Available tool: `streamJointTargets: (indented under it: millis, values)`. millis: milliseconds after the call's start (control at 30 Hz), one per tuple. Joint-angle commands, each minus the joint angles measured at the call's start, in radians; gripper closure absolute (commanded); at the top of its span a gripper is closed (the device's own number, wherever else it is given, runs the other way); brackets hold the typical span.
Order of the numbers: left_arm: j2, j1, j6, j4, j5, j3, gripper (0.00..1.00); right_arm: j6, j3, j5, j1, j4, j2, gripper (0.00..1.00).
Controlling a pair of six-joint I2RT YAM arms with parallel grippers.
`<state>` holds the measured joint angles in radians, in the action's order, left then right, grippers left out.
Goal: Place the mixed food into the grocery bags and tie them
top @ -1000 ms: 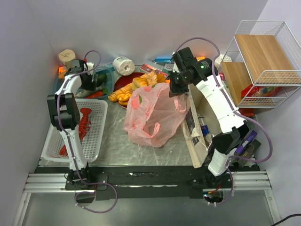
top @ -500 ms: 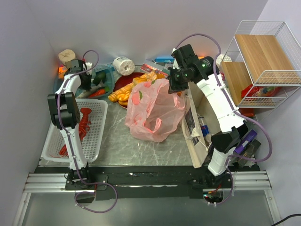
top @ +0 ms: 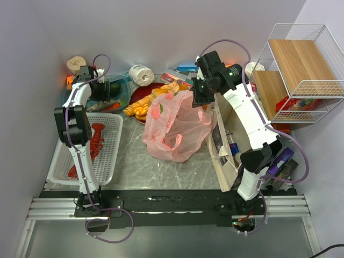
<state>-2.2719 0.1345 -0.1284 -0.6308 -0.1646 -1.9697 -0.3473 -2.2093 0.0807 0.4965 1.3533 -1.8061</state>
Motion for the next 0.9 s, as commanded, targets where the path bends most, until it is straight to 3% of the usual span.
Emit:
streamJointTargets:
  millis: [0,333,433,467,633,800,867]
  values:
    - [-0.017,0.017,0.006,-0.027,-0.032,-0.009,0.23,-0.007,-0.009,-0.007,-0.006,0.193,0.021,1.0]
    - [-0.086,0.019,-0.01,-0.11,-0.081,-0.009,0.21,0.002,-0.046,-0.024,-0.01,0.213,-0.001,1.0]
    - [-0.081,0.019,-0.01,-0.098,-0.065,0.034,0.38,0.002,-0.046,-0.019,-0.019,0.213,-0.002,1.0]
    - [-0.084,0.019,-0.007,-0.099,-0.065,0.034,0.5,0.002,-0.047,-0.019,-0.018,0.213,-0.006,1.0]
    - [-0.072,0.019,0.004,-0.084,-0.075,0.026,0.82,0.005,-0.049,-0.012,-0.022,0.214,-0.012,1.0]
    - [-0.008,0.019,0.039,-0.041,-0.125,0.02,0.98,0.008,-0.049,-0.012,-0.023,0.213,-0.015,1.0]
    - [0.014,0.017,0.062,-0.021,-0.125,0.008,0.99,0.007,-0.055,-0.012,-0.024,0.213,-0.018,1.0]
